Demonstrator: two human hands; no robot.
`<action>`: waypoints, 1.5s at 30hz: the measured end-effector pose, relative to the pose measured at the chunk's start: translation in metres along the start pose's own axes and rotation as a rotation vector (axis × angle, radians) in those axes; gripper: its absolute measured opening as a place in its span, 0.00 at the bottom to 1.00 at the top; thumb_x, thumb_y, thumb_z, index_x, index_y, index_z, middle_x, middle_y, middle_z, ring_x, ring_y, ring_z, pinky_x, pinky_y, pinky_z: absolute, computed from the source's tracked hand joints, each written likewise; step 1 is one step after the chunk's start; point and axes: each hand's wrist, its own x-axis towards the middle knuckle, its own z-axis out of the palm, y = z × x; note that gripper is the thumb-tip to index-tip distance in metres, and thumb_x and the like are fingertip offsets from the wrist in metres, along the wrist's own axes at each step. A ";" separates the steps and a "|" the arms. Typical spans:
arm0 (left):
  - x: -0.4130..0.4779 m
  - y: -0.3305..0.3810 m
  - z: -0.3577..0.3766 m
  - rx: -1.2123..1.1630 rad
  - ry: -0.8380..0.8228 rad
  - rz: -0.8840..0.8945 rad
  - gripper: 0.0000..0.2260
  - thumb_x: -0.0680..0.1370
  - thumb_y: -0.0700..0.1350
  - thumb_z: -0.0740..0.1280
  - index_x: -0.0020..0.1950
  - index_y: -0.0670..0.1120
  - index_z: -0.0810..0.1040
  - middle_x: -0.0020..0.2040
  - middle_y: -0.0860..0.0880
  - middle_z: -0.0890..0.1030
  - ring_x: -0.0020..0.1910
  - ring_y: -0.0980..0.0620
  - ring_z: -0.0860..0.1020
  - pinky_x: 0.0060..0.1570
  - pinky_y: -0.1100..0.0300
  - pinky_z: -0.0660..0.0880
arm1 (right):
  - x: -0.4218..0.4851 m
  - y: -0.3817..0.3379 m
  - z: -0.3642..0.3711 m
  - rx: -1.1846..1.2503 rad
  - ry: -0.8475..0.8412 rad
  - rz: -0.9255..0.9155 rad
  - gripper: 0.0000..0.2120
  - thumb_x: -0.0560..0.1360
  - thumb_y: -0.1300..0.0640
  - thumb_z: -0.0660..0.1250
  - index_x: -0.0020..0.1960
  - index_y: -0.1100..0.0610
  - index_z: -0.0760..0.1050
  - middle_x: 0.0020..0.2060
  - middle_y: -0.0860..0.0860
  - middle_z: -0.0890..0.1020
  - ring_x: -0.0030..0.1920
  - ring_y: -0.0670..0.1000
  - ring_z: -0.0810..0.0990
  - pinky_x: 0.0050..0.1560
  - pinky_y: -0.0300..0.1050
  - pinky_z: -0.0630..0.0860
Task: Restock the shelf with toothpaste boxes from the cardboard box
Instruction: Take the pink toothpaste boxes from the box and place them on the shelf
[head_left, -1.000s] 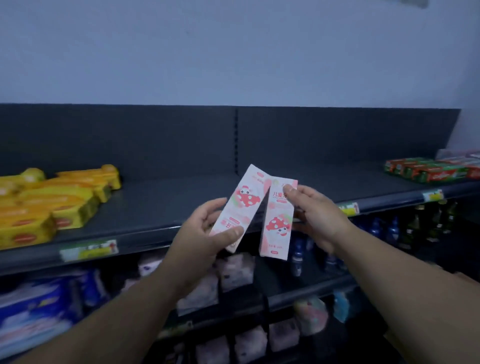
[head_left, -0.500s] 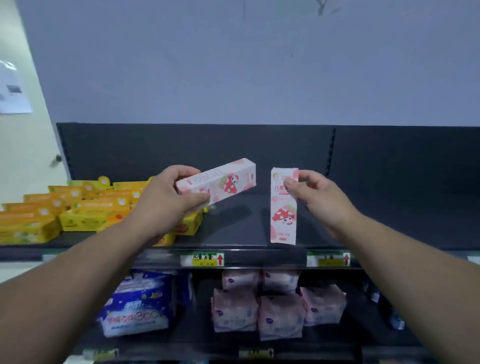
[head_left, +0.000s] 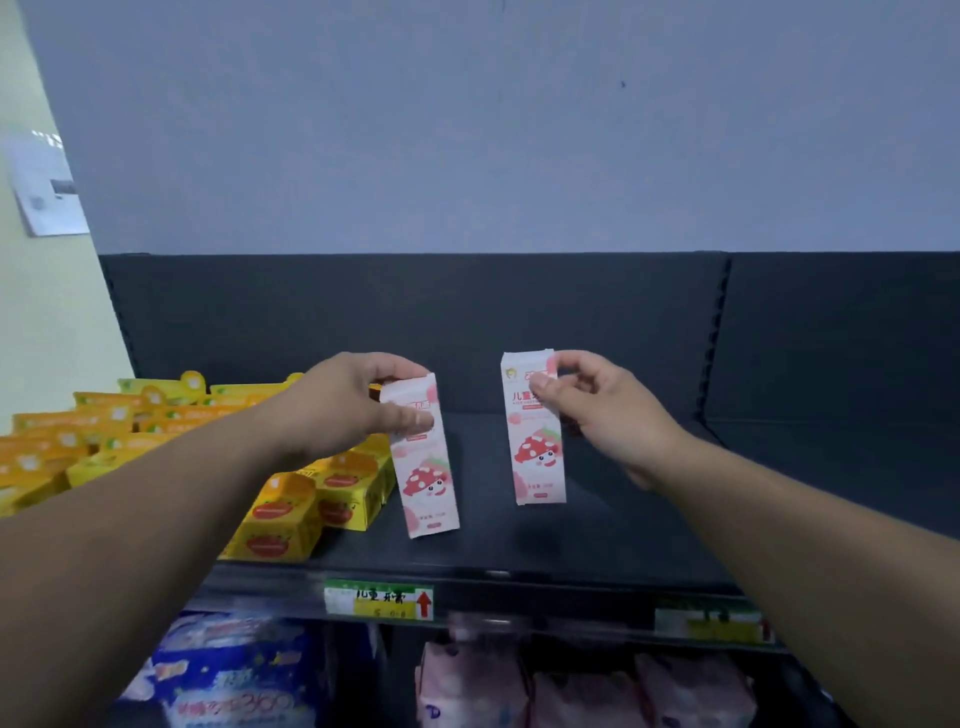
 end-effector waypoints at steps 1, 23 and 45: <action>0.003 -0.002 0.000 0.004 -0.024 -0.001 0.13 0.71 0.46 0.75 0.54 0.55 0.80 0.44 0.56 0.85 0.45 0.57 0.83 0.43 0.64 0.78 | 0.003 0.001 0.003 -0.003 -0.018 0.004 0.10 0.77 0.53 0.70 0.57 0.54 0.77 0.39 0.49 0.85 0.40 0.47 0.84 0.42 0.40 0.76; 0.124 -0.039 0.000 -0.060 -0.054 0.112 0.16 0.75 0.39 0.71 0.61 0.51 0.78 0.46 0.54 0.84 0.41 0.57 0.83 0.35 0.68 0.77 | 0.086 0.028 0.032 -0.264 0.216 0.086 0.12 0.76 0.55 0.71 0.58 0.52 0.76 0.46 0.52 0.82 0.46 0.49 0.84 0.54 0.49 0.80; 0.186 -0.049 -0.017 0.175 -0.210 0.027 0.17 0.77 0.42 0.69 0.65 0.52 0.76 0.53 0.52 0.83 0.52 0.55 0.80 0.52 0.57 0.76 | 0.146 0.046 0.034 -0.173 0.073 0.150 0.12 0.78 0.56 0.68 0.61 0.49 0.75 0.45 0.50 0.83 0.51 0.54 0.84 0.56 0.59 0.80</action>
